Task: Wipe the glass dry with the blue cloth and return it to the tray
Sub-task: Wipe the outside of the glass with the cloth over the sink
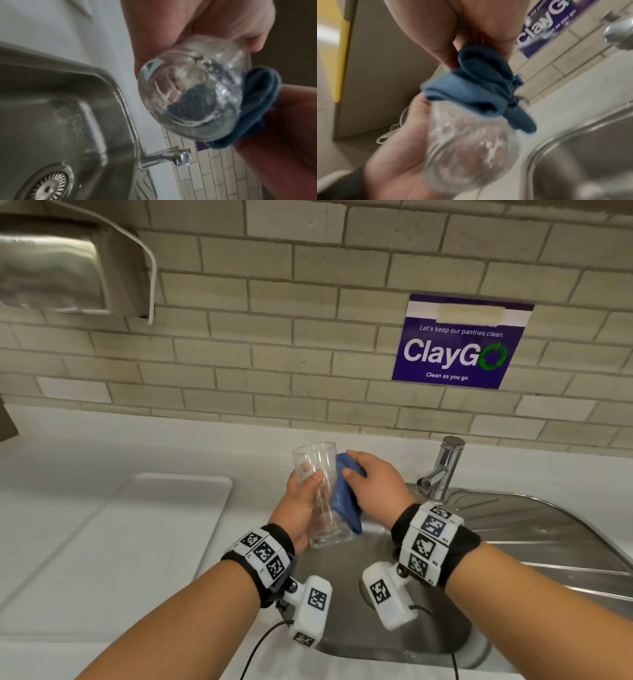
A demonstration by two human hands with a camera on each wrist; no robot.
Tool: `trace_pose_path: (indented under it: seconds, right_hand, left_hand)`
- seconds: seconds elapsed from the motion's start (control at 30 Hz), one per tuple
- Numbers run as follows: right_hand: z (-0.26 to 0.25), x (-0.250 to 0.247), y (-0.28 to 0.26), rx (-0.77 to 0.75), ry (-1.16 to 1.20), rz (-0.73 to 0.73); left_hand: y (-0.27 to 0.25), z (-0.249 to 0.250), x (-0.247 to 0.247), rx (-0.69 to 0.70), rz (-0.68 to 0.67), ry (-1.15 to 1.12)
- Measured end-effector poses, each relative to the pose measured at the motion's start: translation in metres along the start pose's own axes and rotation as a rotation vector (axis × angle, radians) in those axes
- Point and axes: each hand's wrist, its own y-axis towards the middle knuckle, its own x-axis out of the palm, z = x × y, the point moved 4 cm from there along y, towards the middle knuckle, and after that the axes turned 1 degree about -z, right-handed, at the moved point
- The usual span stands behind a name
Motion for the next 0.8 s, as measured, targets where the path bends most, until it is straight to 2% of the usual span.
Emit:
trace_pose_path:
  seconds: [0.1,0.17,0.2,0.27,0.43,0.5,0.6,0.73,0.8]
  right_hand:
    - [-0.016,0.014,-0.033,-0.209,-0.149,-0.157]
    - [-0.018,0.027,-0.043,-0.319,-0.25,-0.28]
    - [-0.017,0.03,-0.042,-0.324,-0.241,-0.313]
    - [-0.014,0.03,-0.032,-0.302,-0.144,-0.325]
    - [0.002,0.007,-0.005,-0.142,-0.121,-0.071]
    - [0.005,0.011,-0.013,-0.124,-0.066,-0.104]
    - [0.012,0.027,-0.031,-0.172,-0.112,-0.228]
    - [0.019,0.01,-0.008,-0.015,0.103,-0.113]
    - [0.014,0.008,-0.013,-0.038,0.069,-0.104]
  left_hand:
    - [0.003,0.0,-0.01,-0.083,0.1,0.04]
    - [0.004,-0.001,-0.01,-0.102,0.09,0.104]
    - [0.005,-0.003,-0.009,-0.102,0.059,0.124]
    - [0.004,-0.005,-0.01,-0.12,0.08,0.134]
    - [0.003,-0.006,-0.006,-0.125,0.069,0.033]
    - [0.007,-0.006,-0.013,-0.115,0.093,-0.002]
    - [0.009,-0.008,-0.021,-0.111,0.128,-0.034]
    - [0.001,-0.012,-0.007,-0.158,0.042,-0.082]
    - [0.003,-0.011,-0.007,-0.182,0.03,-0.092]
